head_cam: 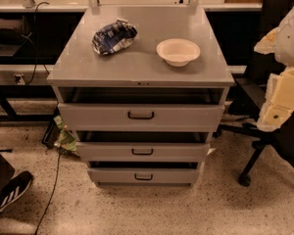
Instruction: Open top drawer
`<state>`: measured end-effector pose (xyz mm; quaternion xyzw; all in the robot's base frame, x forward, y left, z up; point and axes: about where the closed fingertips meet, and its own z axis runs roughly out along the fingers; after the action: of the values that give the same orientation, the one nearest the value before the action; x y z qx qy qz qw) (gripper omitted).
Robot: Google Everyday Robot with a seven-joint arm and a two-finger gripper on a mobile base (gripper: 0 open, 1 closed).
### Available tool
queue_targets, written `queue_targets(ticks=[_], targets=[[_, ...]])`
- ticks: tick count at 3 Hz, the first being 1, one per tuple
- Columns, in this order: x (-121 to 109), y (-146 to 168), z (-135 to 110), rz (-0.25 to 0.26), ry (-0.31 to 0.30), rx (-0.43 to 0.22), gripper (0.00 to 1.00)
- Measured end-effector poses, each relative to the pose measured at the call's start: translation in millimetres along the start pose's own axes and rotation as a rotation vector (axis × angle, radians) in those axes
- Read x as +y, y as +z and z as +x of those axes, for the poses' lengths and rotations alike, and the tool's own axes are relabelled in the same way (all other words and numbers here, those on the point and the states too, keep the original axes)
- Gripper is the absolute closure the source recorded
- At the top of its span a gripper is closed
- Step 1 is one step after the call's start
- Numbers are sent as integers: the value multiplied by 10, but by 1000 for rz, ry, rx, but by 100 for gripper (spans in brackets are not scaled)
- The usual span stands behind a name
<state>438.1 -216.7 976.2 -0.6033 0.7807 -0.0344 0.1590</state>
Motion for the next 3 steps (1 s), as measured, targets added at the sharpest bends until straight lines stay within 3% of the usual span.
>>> queue_targets(ticks=[2, 3], targets=[[-15, 29, -7, 28, 13, -24, 0], [-101, 580, -58, 80, 66, -86, 0]])
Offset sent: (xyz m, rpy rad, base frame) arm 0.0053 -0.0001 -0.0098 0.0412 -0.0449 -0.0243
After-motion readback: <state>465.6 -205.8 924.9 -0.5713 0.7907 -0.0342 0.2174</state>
